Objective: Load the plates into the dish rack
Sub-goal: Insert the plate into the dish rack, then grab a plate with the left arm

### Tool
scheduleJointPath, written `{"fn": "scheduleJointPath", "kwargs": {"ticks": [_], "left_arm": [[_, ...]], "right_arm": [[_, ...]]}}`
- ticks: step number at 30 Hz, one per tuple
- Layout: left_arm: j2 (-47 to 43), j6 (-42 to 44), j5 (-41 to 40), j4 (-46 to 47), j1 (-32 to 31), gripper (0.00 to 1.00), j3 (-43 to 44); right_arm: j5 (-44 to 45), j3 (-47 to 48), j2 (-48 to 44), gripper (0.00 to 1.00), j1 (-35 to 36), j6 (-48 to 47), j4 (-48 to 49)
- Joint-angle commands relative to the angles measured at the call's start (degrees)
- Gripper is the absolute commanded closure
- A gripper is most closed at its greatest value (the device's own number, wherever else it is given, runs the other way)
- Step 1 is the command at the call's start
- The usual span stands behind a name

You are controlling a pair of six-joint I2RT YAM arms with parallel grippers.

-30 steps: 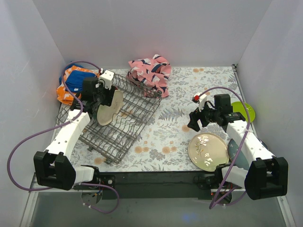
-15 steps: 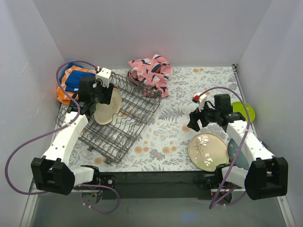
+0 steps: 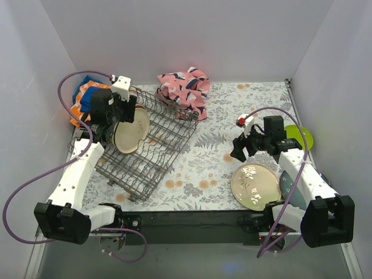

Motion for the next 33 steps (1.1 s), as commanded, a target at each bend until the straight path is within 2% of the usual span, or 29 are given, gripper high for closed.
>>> {"fn": "scheduleJointPath", "kwargs": {"ticks": [1, 11, 14, 19, 21, 23, 27, 33], "left_arm": [[-3.36, -3.44, -0.51, -1.07, 0.42, 0.45, 4.14], [-6.97, -11.44, 3.62, -3.43, 0.33, 0.40, 5.11], [-7.76, -15.74, 6.43, -5.54, 0.42, 0.38, 5.64], [-9.42, -23.91, 14.06, -7.75, 0.33, 0.23, 4.94], [-10.04, -29.97, 16.18, -7.49, 0.33, 0.22, 3.80], [-10.83, -36.19, 18.90, -6.87, 0.33, 0.21, 1.87], [-11.36, -42.89, 22.77, -6.08, 0.42, 0.21, -0.24], [-10.75, -49.14, 29.18, -5.03, 0.42, 0.21, -1.92]], "right_arm": [[-1.21, 2.60, -1.14, 0.13, -0.33, -3.28, -2.31], [-3.49, 5.94, 4.48, 0.11, -0.33, -13.29, -15.39], [-3.14, 8.13, 6.07, 0.11, -1.03, -20.93, -26.00], [0.37, 11.21, 10.19, 0.11, -5.67, -31.13, -36.22], [0.37, 13.49, 13.78, 0.11, -8.14, -34.57, -39.73], [0.11, 15.07, 16.52, 0.12, -12.00, -36.67, -41.77], [0.98, 16.58, 23.19, 0.18, -14.92, -41.33, -45.02], [2.75, 20.35, 30.84, 0.27, -18.52, -42.75, -44.85]]}}
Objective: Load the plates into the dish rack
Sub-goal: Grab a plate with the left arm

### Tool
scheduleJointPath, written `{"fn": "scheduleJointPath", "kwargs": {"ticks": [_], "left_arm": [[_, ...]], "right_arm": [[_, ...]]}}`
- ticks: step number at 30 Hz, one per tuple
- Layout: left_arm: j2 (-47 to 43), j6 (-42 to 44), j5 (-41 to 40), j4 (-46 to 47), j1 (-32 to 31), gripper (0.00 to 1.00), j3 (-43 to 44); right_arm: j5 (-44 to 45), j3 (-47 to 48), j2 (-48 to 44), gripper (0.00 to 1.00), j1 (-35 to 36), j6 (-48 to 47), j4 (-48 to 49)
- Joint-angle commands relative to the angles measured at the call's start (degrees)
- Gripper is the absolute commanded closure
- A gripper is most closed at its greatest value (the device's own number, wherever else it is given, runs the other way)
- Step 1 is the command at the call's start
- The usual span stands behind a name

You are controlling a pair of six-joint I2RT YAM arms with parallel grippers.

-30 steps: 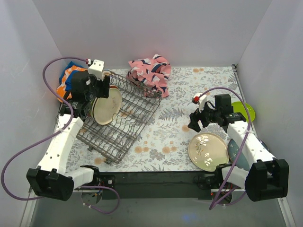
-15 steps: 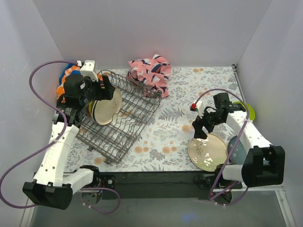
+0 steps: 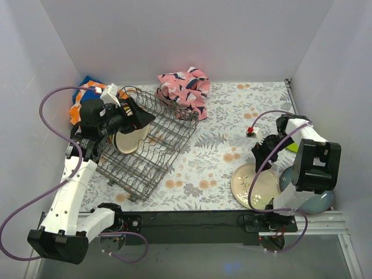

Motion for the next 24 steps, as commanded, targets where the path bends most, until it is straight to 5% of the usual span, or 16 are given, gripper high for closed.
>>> {"fn": "scheduleJointPath", "kwargs": {"ticks": [1, 19, 23, 24], "left_arm": [[-0.15, -7.88, 7.64, 0.99, 0.40, 0.21, -1.35], [4.16, -17.03, 15.39, 8.54, -4.78, 0.27, -7.59], [5.91, -18.35, 12.49, 11.26, -10.14, 0.27, -8.47], [7.05, -18.87, 11.62, 11.79, -12.15, 0.27, -8.56]], "right_arm": [[0.60, 5.99, 4.45, 0.28, -2.59, -3.73, -2.93], [2.27, 5.04, 12.19, 0.43, -3.74, -1.54, 4.18], [2.80, 3.90, 12.89, 0.54, -3.74, -0.31, 6.82], [3.06, 3.72, 13.07, 0.66, -3.65, 0.21, 7.35]]}}
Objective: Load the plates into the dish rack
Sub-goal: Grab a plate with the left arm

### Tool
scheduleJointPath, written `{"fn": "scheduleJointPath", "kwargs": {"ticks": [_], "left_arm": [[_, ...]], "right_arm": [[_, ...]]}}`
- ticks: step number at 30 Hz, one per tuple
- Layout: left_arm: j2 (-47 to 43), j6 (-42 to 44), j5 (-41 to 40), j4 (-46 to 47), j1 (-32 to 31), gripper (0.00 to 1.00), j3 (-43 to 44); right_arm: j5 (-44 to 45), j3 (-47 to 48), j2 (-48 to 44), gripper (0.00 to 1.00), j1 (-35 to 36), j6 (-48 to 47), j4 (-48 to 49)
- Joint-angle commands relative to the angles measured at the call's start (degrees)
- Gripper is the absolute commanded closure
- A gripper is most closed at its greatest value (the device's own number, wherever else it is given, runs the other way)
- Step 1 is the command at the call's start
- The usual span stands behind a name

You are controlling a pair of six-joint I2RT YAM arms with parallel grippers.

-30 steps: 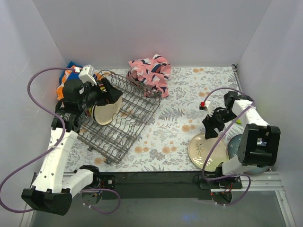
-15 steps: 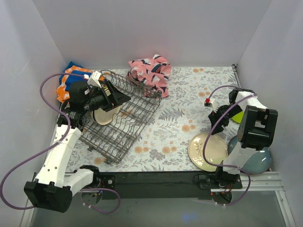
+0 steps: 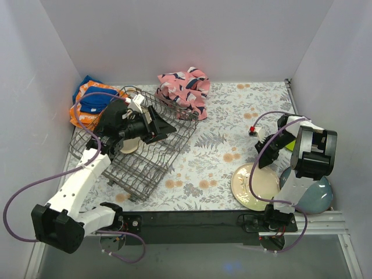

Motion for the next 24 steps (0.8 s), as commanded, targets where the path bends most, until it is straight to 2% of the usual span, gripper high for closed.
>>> {"fn": "scheduleJointPath", "kwargs": {"ticks": [1, 2, 5, 8, 18, 24], "left_arm": [[2.25, -2.29, -2.18, 3.80, -5.61, 0.27, -0.86], [2.86, -2.55, -2.53, 4.76, -7.18, 0.27, -1.04], [4.80, -2.82, -3.77, 6.52, -9.21, 0.28, -1.39], [6.99, -3.17, -4.12, 7.84, -11.85, 0.27, -1.66], [15.34, -4.13, -5.52, 11.01, -19.24, 0.27, -1.31], [20.53, -3.70, -7.54, 11.80, -23.02, 0.28, 0.71]], "right_arm": [[0.75, -0.92, 0.78, 0.72, 0.13, 2.10, 3.20], [0.58, -1.18, 1.22, 0.79, 0.22, 2.19, 3.55], [-0.21, -2.14, 1.49, 0.92, 0.48, 2.89, 4.78], [-2.49, -2.15, 2.10, 0.99, 0.75, 3.50, 5.14], [-12.16, 4.78, 5.35, 0.99, 4.43, 9.56, 6.28], [-11.82, 12.25, 8.96, 0.99, 6.10, 16.16, 11.02]]}}
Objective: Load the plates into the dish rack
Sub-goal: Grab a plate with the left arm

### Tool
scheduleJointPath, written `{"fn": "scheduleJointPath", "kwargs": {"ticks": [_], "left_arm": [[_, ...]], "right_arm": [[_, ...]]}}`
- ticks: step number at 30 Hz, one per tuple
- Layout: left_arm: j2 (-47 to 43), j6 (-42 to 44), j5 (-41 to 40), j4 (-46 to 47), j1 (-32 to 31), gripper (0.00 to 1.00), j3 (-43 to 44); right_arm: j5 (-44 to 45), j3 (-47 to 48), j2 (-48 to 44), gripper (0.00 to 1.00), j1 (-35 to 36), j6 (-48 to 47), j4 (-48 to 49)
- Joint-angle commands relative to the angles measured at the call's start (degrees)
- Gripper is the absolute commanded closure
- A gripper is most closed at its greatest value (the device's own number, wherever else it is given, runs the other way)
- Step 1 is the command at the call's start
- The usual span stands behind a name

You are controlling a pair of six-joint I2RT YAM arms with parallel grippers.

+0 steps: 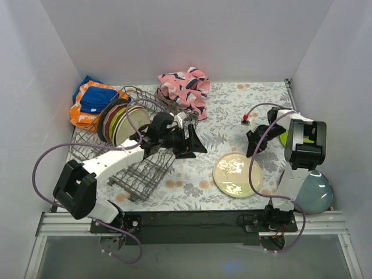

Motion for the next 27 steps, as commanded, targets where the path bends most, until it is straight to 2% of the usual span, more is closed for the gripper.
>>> {"fn": "scheduleJointPath", "kwargs": {"ticks": [1, 11, 13, 14, 17, 19, 22, 27], "left_arm": [[2.24, 0.35, -2.30, 1.61, -2.41, 0.28, 2.27], [6.64, -0.09, -5.99, 1.88, -5.75, 0.29, 4.11], [6.81, -0.27, -6.87, 1.88, -6.10, 0.29, 4.03], [6.55, -0.35, -7.31, 1.88, -6.10, 0.29, 3.94], [5.15, -0.35, -9.24, 1.62, -6.10, 0.29, 3.32], [3.57, 0.26, -10.73, 0.39, -6.19, 0.29, 3.23], [0.68, 1.23, -14.16, -0.93, -6.19, 0.29, 2.36], [-3.90, 1.58, -19.52, -2.42, -6.10, 0.28, 0.69]], "right_arm": [[-1.81, 9.10, 2.77, 0.99, 1.15, 6.74, 7.28], [4.25, 29.50, 14.38, 0.99, 1.85, 16.84, 9.14], [5.31, 30.31, 14.73, 0.88, 2.11, 17.12, 9.14], [6.18, 30.06, 14.56, 0.75, 2.38, 17.12, 9.31], [7.24, 28.83, 12.37, 0.58, 2.55, 17.21, 10.28], [8.21, 26.37, 9.31, 0.50, 2.55, 17.30, 11.94], [9.97, 21.89, 4.30, 0.43, 2.55, 17.39, 14.14], [10.85, 13.02, -5.63, 0.41, 2.64, 16.60, 16.86]]}}
